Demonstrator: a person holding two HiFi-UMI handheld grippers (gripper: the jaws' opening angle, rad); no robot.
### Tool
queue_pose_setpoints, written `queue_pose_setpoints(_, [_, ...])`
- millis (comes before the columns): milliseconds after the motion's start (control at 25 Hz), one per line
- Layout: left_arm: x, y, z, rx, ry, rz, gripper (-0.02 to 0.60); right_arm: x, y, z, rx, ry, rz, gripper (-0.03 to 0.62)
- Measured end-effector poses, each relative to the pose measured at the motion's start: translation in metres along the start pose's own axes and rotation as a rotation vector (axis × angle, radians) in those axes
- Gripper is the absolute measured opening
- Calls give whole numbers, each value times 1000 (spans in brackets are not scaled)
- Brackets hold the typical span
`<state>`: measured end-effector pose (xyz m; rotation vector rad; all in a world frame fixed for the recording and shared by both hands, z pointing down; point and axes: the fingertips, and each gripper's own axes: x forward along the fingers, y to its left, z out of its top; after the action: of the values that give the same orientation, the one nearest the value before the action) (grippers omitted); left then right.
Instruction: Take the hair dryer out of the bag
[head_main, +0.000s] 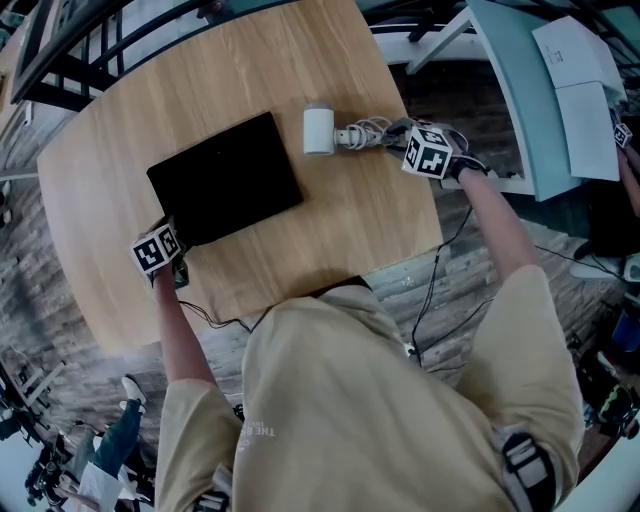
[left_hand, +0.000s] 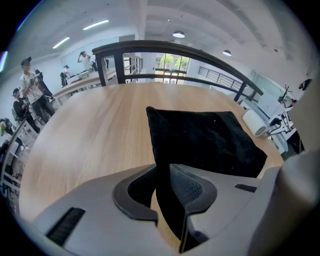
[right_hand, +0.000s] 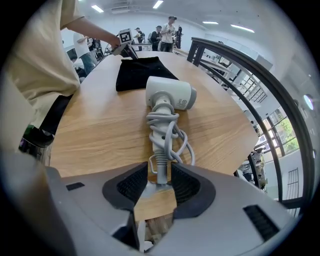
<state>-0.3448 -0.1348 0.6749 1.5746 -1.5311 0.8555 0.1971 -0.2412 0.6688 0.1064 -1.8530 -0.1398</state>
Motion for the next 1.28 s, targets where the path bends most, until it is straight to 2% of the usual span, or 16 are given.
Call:
queue_pose_setpoints(80, [-4,0,3,-6,-21,-16,153,-5,-1,2,12,-8,-8,169])
queue_pose_setpoints(280, [-22,10,2,-33,-75,-31,216,-26,0,14,50,-44,-65,187])
queue_pose_setpoints(400, [-42,14,3,-17,-113,-27,219,-44,3,31,79,-88,-108,187])
queue_pose_setpoints(520, [-67,19,12,-7,-180,-19,222,-67,1,65,116,-176,-173,186])
queue_pose_setpoints(640, [-94,17,24,-12,-255,-24,224,-92,2,109,204,-317,-241,175])
queue_pose_setpoints(760, [-126,3,44,-29,-365,-48,224,-124,6,155,295,-493,-305,160])
queue_pose_setpoints(960, [-187,-22,77,39,-549,-62,207,-178,18,229,430,-752,-408,139])
queue_pose_setpoints(1120, [-228,-41,78,84,-657,-63,179,-204,44,277,491,-885,-468,119])
queue_pose_setpoints(1280, [-258,-62,76,147,-741,-68,156,-226,64,308,573,-986,-552,84])
